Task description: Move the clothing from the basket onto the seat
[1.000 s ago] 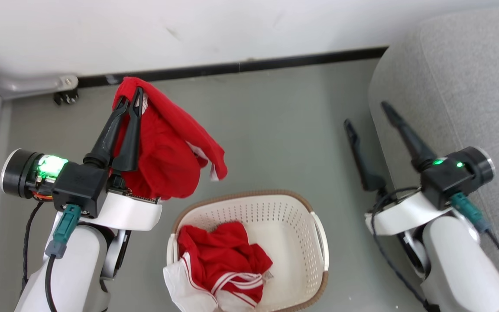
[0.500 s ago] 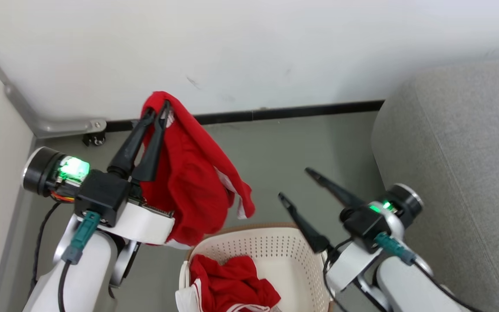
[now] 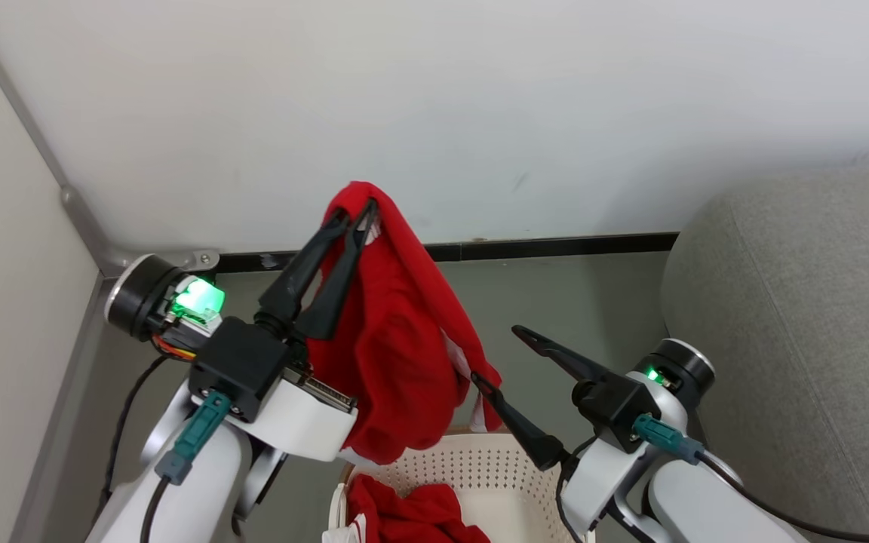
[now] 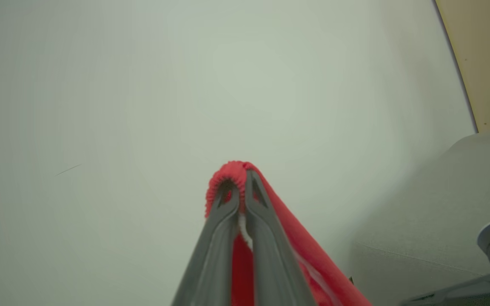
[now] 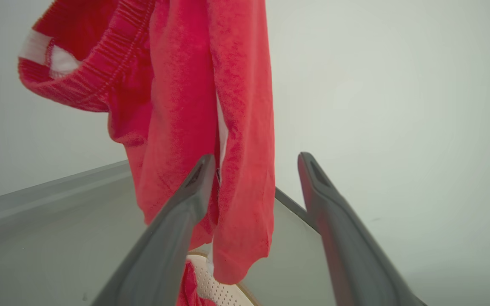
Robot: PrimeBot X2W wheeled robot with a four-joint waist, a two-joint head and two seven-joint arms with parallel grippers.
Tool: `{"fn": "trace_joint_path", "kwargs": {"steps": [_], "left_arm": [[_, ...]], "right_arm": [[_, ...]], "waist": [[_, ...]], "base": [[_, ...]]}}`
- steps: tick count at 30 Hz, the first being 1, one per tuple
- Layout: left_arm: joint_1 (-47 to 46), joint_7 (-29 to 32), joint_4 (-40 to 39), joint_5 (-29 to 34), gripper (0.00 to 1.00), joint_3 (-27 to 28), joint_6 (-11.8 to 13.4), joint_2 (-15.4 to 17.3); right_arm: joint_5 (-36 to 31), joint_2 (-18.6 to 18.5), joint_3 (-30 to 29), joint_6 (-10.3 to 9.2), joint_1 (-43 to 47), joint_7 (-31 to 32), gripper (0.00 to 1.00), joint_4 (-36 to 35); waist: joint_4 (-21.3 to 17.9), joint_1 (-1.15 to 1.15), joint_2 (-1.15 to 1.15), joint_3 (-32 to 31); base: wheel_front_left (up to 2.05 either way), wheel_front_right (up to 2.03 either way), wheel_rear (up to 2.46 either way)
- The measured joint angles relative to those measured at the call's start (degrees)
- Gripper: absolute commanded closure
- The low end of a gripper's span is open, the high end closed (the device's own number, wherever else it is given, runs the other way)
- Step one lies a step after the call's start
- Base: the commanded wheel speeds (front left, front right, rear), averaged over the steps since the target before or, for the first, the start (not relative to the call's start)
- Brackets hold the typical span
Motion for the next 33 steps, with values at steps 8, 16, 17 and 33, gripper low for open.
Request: {"fn": "trace_joint_path", "kwargs": {"steps": [8, 16, 17, 33], "left_arm": [[0.00, 0.53, -1.78, 0.00, 1.00, -2.78, -1.69, -1.15], [-0.01, 1.58, -3.67, 0.00, 1.00, -5.02, -2.81, -1.99], [-0.01, 1.60, -3.79, -0.01, 1.00, -5.25, -3.10, -2.04], [2.64, 3.13, -0.29, -3.76, 1.00, -2.81, -2.40, -2.24]], "right_arm": [[3.46, 0.51, 2.70, 0.00, -0.74, 1.00, 0.00, 1.31], [4.45, -0.77, 4.48, 0.00, -4.42, 2.31, 0.00, 3.58], [4.87, -0.74, 5.03, 0.00, -4.69, 2.33, 0.00, 3.83], [11.33, -2.27, 9.13, 0.00, -6.92, 3.14, 1.00, 5.27]], "waist": [[1.49, 0.00, 0.00, -1.66], [3.07, 0.00, 0.00, -2.34], [3.27, 0.00, 0.00, -2.38], [4.60, 0.00, 0.00, -1.61]], "base": [[0.00, 0.00, 0.00], [0.00, 0.00, 0.00], [0.00, 0.00, 0.00], [0.00, 0.00, 0.00]]}}
